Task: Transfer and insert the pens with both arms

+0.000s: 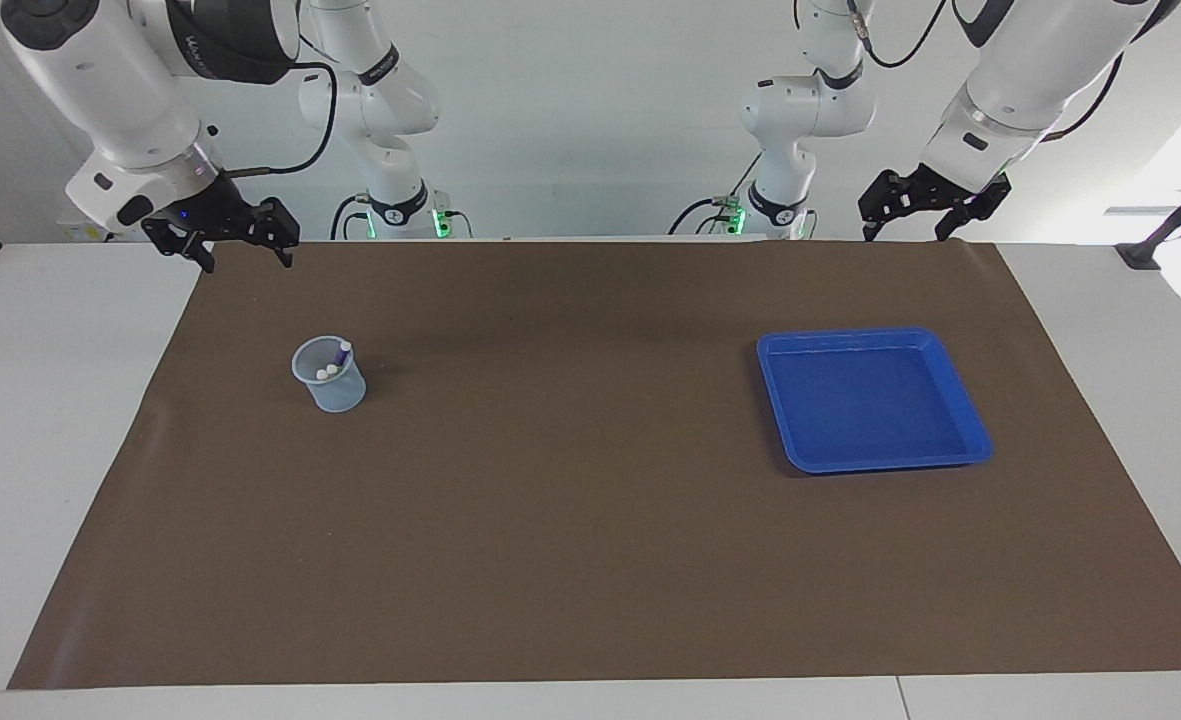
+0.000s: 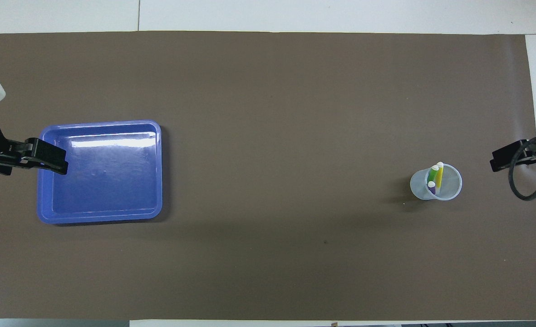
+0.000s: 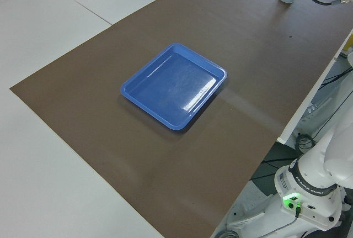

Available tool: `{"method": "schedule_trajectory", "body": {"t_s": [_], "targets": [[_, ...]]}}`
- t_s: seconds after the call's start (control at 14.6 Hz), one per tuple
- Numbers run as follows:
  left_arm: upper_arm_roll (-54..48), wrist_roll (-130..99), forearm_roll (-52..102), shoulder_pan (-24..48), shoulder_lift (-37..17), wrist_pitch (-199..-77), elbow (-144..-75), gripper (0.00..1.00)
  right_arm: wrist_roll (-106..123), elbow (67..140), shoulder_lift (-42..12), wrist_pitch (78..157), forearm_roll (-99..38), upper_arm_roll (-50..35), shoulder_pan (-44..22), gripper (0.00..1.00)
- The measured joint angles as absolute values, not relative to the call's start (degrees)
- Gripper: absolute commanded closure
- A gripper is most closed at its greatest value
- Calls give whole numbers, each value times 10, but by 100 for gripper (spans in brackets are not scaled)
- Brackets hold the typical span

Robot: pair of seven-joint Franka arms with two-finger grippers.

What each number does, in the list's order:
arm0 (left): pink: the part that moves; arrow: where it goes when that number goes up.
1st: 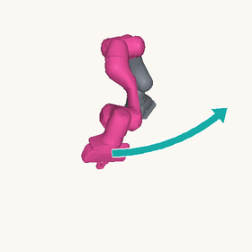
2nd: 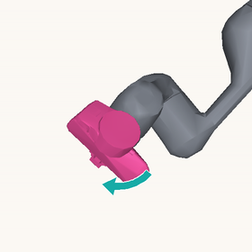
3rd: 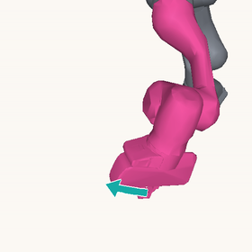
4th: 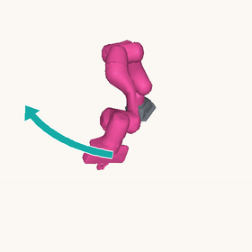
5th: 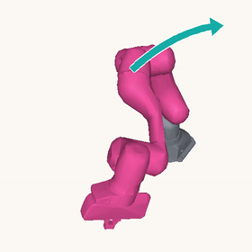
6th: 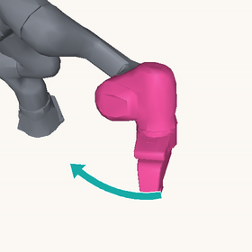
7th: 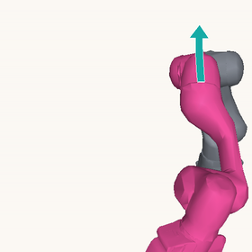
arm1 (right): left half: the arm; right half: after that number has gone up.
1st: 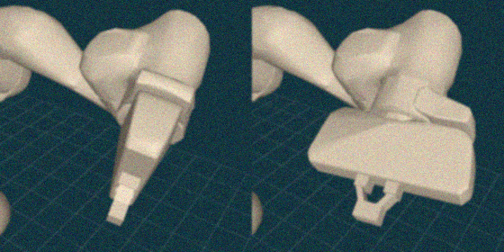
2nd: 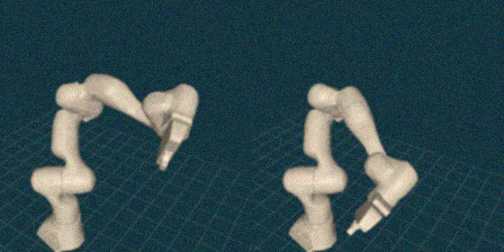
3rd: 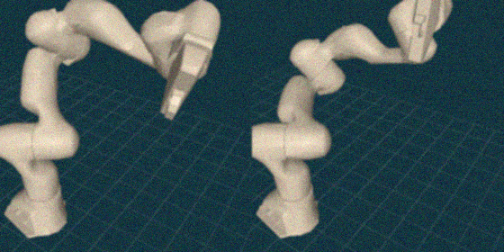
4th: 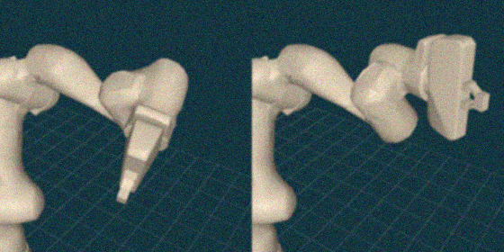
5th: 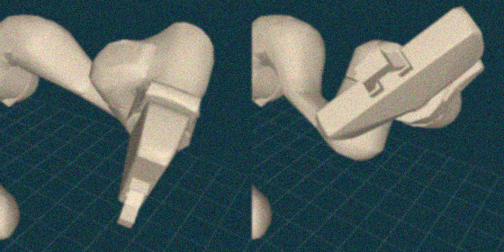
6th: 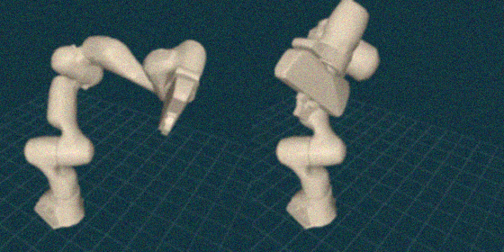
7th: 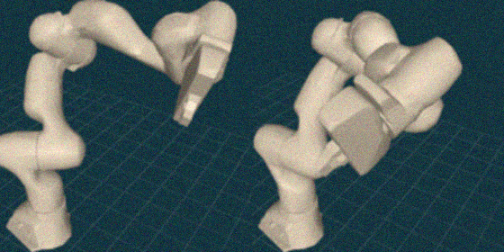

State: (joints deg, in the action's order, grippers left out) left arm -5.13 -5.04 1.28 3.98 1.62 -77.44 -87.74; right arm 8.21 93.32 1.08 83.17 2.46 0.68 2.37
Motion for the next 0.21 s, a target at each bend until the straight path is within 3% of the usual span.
{"method": "schedule_trajectory", "body": {"t_s": [0.21], "targets": [[-51,-50,13,40,16,-778,-877,0,82,925,11,832,25,20,23,0]]}}
